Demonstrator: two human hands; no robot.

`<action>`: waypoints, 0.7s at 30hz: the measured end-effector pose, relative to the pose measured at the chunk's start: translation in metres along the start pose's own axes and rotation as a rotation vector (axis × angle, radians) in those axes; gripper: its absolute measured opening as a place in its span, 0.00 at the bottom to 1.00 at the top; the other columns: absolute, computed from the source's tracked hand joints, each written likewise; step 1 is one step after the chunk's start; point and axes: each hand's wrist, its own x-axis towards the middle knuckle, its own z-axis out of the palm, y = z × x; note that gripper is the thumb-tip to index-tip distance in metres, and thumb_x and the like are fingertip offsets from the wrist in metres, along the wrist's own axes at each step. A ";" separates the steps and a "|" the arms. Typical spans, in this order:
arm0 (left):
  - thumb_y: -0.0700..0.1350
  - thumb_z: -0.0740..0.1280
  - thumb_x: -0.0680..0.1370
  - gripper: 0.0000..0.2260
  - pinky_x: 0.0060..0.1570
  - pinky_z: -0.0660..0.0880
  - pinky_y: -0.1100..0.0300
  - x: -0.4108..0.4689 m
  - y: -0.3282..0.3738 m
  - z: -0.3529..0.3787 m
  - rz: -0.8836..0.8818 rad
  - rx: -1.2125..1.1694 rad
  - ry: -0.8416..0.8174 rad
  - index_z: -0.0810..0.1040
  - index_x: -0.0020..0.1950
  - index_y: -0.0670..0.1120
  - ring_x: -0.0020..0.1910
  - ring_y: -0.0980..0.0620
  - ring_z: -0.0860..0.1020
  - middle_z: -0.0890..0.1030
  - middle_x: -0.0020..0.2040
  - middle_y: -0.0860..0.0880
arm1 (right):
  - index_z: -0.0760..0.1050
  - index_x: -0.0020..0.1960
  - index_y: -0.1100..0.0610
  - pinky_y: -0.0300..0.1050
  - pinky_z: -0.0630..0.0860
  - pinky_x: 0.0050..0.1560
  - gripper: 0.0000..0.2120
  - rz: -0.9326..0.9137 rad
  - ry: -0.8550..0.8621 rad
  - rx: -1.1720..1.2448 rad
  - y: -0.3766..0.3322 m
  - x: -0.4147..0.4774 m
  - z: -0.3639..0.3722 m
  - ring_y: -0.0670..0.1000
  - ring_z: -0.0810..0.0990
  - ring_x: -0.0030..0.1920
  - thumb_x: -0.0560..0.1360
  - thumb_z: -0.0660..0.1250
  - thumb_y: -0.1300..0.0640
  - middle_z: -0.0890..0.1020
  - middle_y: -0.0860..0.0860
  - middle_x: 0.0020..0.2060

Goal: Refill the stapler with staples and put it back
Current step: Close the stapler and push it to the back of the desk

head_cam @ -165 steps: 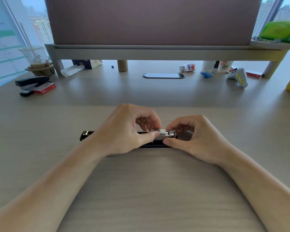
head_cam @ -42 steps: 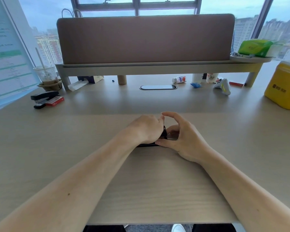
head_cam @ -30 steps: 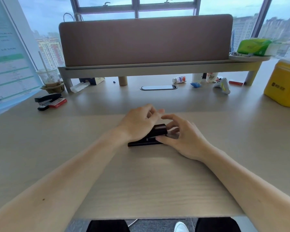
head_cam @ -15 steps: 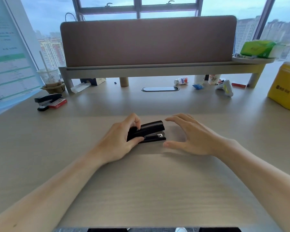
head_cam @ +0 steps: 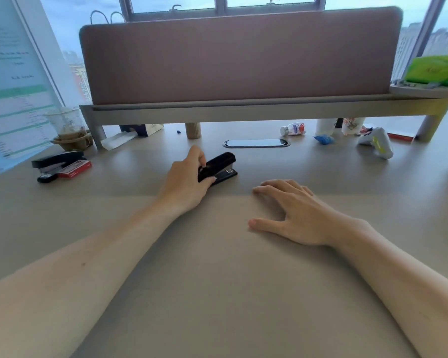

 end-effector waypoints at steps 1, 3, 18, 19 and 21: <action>0.46 0.74 0.78 0.16 0.38 0.68 0.54 0.012 -0.001 0.008 -0.019 0.005 0.012 0.66 0.53 0.50 0.42 0.44 0.75 0.82 0.50 0.44 | 0.63 0.81 0.40 0.51 0.56 0.83 0.49 -0.009 -0.004 -0.007 0.002 0.007 -0.001 0.47 0.60 0.82 0.66 0.53 0.17 0.65 0.41 0.81; 0.46 0.73 0.79 0.15 0.44 0.69 0.54 0.035 -0.005 0.022 -0.057 0.008 0.031 0.67 0.55 0.49 0.46 0.41 0.75 0.81 0.53 0.43 | 0.62 0.81 0.40 0.50 0.56 0.83 0.46 -0.027 -0.010 -0.019 0.006 0.019 -0.002 0.48 0.60 0.82 0.68 0.56 0.20 0.65 0.41 0.81; 0.45 0.69 0.81 0.15 0.47 0.70 0.52 0.093 -0.009 0.056 -0.104 0.016 0.053 0.65 0.61 0.45 0.50 0.38 0.76 0.78 0.51 0.43 | 0.60 0.81 0.38 0.49 0.56 0.83 0.47 -0.059 -0.019 -0.036 0.015 0.034 0.000 0.44 0.58 0.82 0.67 0.52 0.18 0.63 0.38 0.81; 0.45 0.69 0.81 0.15 0.46 0.70 0.52 0.094 -0.010 0.057 -0.103 0.012 0.059 0.65 0.61 0.45 0.50 0.38 0.76 0.78 0.51 0.44 | 0.60 0.81 0.37 0.49 0.56 0.83 0.48 -0.061 -0.021 -0.036 0.015 0.034 0.000 0.44 0.58 0.82 0.66 0.52 0.17 0.63 0.38 0.81; 0.45 0.69 0.81 0.15 0.46 0.70 0.52 0.095 -0.012 0.058 -0.100 0.005 0.058 0.65 0.62 0.45 0.49 0.38 0.76 0.79 0.52 0.43 | 0.60 0.81 0.37 0.50 0.56 0.83 0.50 -0.064 -0.026 -0.038 0.016 0.034 -0.001 0.44 0.58 0.82 0.64 0.49 0.16 0.63 0.38 0.81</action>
